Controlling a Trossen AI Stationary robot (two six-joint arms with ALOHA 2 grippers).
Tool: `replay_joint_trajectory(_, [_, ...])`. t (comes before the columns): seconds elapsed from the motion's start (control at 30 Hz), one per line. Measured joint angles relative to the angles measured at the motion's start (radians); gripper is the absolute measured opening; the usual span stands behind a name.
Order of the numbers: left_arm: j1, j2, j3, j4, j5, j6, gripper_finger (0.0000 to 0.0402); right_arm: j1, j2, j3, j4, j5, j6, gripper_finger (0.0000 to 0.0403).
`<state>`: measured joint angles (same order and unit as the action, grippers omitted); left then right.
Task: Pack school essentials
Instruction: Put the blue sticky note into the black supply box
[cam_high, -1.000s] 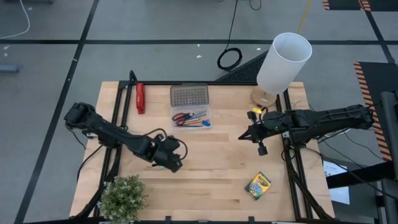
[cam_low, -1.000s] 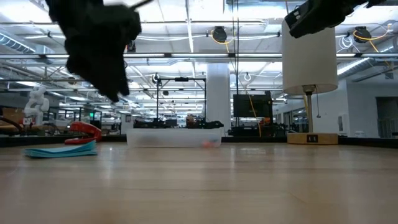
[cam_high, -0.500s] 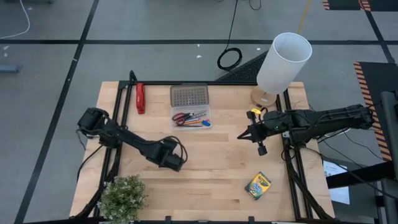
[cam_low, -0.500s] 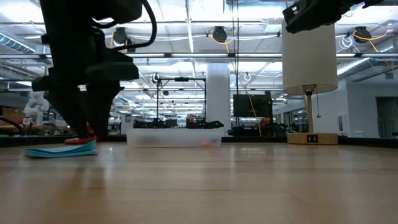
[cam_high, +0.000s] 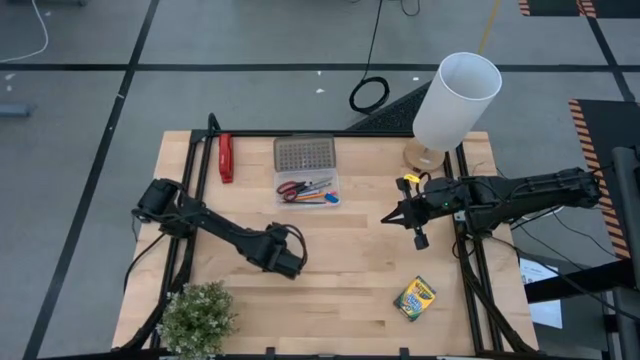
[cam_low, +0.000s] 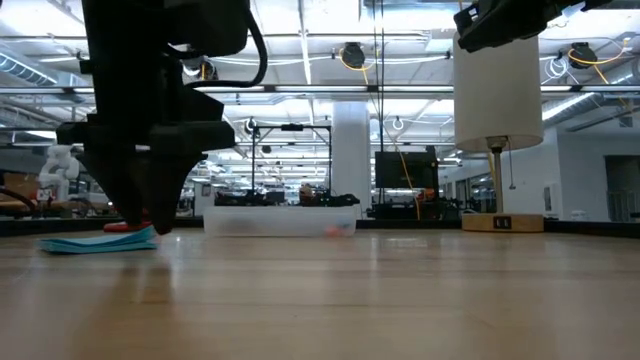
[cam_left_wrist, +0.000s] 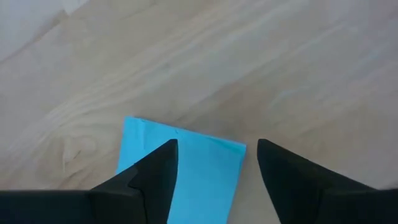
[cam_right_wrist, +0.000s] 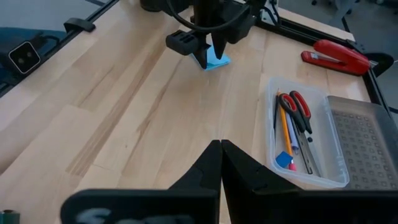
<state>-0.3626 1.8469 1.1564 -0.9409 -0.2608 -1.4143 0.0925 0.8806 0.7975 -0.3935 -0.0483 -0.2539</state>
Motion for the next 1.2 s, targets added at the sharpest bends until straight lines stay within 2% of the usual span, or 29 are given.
replay_joint_trajectory(0.33, [-0.006, 0.000, 0.000, 0.010, -0.001, 0.014, 0.0113, 0.000, 0.000, 0.000, 0.000, 0.000, -0.001, 0.0000])
replay_joint_trajectory(0.77, [-0.009, 0.000, 0.000, 0.037, 0.034, 0.069, 0.0012, 0.000, 0.000, 0.000, 0.000, 0.000, -0.014, 0.0000])
replay_joint_trajectory(0.97, [-0.009, 0.000, 0.002, 0.059, 0.035, 0.123, 0.0004, 0.000, 0.000, 0.000, 0.000, 0.000, -0.020, 0.0000])
replay_joint_trajectory(1.2, [-0.009, 0.000, 0.089, -0.009, 0.004, 0.257, 0.0002, 0.000, 0.033, 0.000, 0.087, 0.000, -0.021, 0.0000])
